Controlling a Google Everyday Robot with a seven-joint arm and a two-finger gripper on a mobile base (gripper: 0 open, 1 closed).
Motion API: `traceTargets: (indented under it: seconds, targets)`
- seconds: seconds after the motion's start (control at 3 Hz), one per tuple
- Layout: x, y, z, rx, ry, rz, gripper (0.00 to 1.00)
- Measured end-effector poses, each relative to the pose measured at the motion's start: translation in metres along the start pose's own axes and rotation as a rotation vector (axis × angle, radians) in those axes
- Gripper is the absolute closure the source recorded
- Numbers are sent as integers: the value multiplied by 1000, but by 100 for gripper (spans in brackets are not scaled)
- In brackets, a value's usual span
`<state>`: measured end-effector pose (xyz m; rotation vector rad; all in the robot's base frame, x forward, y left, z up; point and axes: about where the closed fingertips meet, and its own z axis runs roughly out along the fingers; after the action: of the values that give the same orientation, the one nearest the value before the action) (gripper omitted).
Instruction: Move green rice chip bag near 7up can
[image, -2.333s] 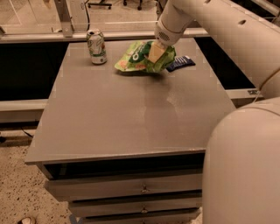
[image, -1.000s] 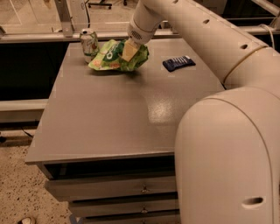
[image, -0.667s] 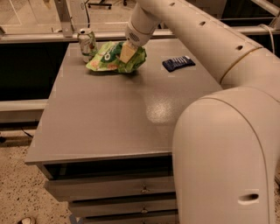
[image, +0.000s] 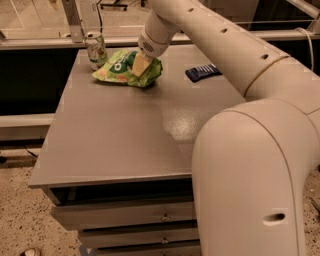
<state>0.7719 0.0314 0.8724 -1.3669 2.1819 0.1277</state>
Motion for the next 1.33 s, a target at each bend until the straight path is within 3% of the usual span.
traceTargets:
  seconds: [0.67,1.0,1.33]
  targets:
    - [2,2,1,-16,-6,7,6]
    - [6,0,-7,-24,-18,8,0]
    - [17,-9,-31,-24,-58,14,0]
